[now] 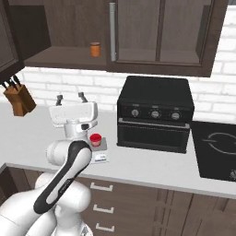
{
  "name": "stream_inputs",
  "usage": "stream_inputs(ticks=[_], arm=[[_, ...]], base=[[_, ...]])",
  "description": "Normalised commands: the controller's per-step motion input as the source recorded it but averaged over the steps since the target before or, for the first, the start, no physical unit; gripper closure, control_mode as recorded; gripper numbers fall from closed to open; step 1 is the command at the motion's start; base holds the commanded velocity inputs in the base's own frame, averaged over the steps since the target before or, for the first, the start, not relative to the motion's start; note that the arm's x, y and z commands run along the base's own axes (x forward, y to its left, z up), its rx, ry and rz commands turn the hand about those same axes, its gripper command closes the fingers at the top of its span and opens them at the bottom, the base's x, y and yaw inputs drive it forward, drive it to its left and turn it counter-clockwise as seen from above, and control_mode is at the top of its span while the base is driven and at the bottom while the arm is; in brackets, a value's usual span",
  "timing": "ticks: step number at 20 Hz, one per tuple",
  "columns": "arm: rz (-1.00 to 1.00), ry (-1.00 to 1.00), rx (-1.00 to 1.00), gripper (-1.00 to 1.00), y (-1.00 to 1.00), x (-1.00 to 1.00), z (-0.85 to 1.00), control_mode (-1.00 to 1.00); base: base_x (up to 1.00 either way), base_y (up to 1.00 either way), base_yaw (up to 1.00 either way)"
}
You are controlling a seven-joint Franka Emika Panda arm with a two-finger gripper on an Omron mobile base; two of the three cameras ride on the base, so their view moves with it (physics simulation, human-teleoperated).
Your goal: Pick the jam and place it on the digital scale for weighing, and close the cabinet.
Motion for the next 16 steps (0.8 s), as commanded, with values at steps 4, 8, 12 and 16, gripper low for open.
stream_inputs(ticks=[4, 8, 12, 16], arm=[[0.0, -0.03, 0.0, -1.0, 0.67, -0.56, 0.0, -1.0], [0.0, 0.02, -0.08, -1.0, 0.49, -0.67, 0.0, -1.0], [0.0, 0.1, -0.14, -1.0, 0.43, -0.74, 0.07, -1.0], [0.0, 0.19, -0.16, -1.0, 0.2, -1.0, 0.19, -1.0]], base=[[0.0, 0.0, 0.0], [0.0, 0.0, 0.0], [0.0, 0.0, 0.0], [0.0, 0.0, 0.0]])
